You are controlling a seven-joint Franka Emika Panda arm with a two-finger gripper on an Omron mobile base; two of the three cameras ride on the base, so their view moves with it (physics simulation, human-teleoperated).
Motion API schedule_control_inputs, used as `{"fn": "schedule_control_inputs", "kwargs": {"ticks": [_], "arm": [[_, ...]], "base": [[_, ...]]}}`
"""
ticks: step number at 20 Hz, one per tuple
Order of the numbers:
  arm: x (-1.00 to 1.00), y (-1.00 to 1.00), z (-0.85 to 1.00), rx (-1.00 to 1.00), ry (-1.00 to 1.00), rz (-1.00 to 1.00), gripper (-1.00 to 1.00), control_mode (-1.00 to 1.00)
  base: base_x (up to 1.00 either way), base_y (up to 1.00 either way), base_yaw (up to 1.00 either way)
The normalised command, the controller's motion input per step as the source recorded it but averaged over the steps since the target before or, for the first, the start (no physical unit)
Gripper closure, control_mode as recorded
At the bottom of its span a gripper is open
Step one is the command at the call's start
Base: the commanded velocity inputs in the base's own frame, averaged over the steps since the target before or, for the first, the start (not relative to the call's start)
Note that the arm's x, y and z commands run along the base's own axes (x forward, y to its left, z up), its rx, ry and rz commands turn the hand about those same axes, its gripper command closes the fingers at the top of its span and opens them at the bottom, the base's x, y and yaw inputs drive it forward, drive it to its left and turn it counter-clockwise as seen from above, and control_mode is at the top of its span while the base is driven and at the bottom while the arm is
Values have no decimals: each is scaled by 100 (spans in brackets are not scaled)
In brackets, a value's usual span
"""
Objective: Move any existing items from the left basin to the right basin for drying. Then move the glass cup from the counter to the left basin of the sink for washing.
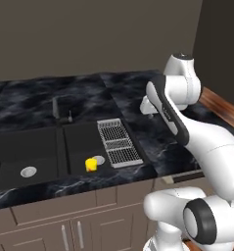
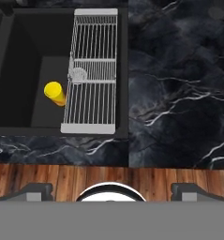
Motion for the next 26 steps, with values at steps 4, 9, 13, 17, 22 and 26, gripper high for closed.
{"fn": "schedule_control_inputs", "kwargs": {"ticks": [4,9,13,17,22,26], "arm": [[0,0,0,0,0,0,-100,100],[0,0,0,0,0,0,-100,100],[0,0,0,0,0,0,-100,100],[0,0,0,0,0,0,-100,100],[0,0,0,0,0,0,-100,100],[0,0,0,0,0,0,-100,100]], "base": [[67,30,-3],[70,11,-1],[47,2,0],[20,0,0],[14,0,0],[18,0,0]]}}
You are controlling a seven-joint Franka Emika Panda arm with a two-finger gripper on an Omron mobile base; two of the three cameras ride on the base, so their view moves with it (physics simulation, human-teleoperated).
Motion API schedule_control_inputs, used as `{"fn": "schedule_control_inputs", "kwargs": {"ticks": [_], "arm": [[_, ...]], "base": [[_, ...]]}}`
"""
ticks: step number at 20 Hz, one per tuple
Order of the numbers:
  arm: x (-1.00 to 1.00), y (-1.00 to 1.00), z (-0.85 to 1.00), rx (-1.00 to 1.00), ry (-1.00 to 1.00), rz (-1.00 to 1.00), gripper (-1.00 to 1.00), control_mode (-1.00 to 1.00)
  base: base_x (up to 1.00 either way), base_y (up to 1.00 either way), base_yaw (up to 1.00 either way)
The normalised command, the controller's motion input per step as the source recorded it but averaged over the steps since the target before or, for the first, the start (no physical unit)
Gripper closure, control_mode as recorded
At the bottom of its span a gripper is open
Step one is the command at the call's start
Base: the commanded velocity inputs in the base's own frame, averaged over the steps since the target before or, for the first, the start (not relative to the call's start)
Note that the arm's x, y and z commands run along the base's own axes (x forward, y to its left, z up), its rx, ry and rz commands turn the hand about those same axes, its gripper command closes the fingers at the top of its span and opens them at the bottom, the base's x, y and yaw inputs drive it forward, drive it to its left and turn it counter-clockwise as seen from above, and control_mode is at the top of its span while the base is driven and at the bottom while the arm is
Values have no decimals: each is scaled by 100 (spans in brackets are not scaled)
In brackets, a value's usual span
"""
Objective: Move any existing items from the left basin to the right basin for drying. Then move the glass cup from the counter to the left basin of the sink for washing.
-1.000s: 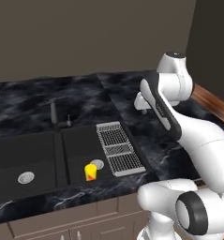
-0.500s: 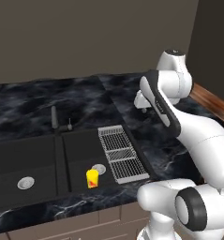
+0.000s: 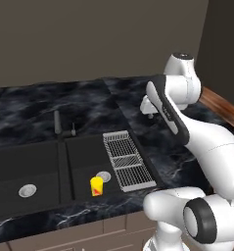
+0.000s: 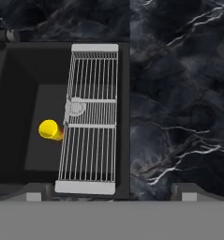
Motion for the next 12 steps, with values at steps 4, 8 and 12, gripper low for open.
{"fn": "schedule_control_inputs", "kwargs": {"ticks": [4,8,12], "arm": [[24,-18,0,0,0,0,-100,-100],[58,-61,0,-4,0,0,-100,-100],[80,-78,0,-10,1,0,-100,-100]], "base": [[5,0,0],[0,0,0],[0,0,0]]}}
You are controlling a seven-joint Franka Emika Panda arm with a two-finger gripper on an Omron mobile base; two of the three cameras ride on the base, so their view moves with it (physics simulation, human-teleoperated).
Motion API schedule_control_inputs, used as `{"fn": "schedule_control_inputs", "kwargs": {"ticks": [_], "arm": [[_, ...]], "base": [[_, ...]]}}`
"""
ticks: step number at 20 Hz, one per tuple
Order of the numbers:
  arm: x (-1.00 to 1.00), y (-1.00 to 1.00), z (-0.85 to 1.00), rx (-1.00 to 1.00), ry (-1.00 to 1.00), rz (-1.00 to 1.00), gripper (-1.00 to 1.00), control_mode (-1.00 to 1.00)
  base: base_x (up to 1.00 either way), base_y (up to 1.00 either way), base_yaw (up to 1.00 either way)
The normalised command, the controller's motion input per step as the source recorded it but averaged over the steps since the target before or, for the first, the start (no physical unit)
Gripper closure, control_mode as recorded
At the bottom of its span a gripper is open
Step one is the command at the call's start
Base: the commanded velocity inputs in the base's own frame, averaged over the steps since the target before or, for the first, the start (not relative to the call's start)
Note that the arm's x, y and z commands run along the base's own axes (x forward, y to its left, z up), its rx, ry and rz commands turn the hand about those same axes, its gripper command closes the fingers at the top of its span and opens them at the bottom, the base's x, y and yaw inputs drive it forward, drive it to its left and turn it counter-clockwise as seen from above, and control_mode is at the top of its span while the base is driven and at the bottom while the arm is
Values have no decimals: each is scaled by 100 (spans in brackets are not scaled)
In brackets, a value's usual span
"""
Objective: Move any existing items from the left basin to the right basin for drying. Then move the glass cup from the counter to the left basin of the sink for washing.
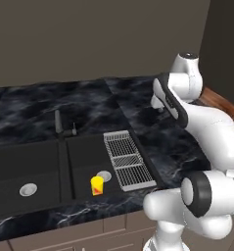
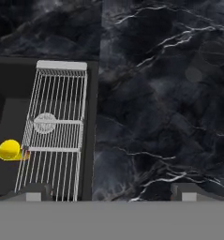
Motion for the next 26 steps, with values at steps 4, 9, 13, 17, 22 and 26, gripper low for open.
{"fn": "schedule_control_inputs", "kwargs": {"ticks": [4,9,13,17,22,26], "arm": [[77,-83,-7,-15,8,0,-100,-100],[45,-76,-29,-18,14,0,-100,-100],[23,-41,-26,-11,10,-6,-100,-100],[31,-12,-34,-1,5,-7,-100,-100],[25,-16,-36,-1,2,-5,-100,-100],[31,-35,-40,-1,0,-2,-100,-100]], "base": [[0,0,0],[0,0,0],[0,0,0],[0,0,0],[0,0,0],[0,0,0]]}}
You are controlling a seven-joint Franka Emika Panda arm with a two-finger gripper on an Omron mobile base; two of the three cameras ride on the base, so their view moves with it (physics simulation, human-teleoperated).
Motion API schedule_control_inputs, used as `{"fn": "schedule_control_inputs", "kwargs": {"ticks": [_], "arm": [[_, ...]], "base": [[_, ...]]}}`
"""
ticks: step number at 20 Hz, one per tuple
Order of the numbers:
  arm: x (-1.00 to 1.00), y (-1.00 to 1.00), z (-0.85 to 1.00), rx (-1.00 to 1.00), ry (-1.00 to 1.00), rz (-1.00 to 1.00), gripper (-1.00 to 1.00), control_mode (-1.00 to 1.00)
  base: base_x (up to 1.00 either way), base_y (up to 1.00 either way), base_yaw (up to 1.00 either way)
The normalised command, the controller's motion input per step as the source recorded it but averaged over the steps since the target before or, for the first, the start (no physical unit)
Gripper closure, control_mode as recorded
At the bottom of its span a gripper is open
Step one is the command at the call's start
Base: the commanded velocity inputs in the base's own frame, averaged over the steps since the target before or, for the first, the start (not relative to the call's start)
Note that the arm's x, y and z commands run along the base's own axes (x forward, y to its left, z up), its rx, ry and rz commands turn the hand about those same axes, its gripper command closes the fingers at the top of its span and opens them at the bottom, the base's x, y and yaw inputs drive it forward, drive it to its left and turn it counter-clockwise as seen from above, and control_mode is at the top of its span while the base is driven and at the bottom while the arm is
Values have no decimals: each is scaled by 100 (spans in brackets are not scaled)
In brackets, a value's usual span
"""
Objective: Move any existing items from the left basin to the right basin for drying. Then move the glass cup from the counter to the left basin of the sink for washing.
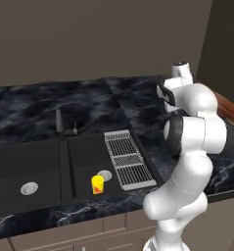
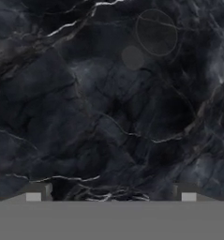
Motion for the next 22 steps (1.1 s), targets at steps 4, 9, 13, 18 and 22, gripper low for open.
{"fn": "schedule_control_inputs", "kwargs": {"ticks": [4,9,13,18,22], "arm": [[26,-35,-45,-3,0,0,-100,-100],[48,-27,-31,-5,0,0,-100,-100],[58,-19,-26,-5,0,0,-100,-100],[38,-13,-8,-2,0,0,-100,-100],[41,-6,-7,-1,0,0,-100,-100]], "base": [[0,0,0],[0,0,0],[0,0,0],[0,0,0],[0,0,0]]}}
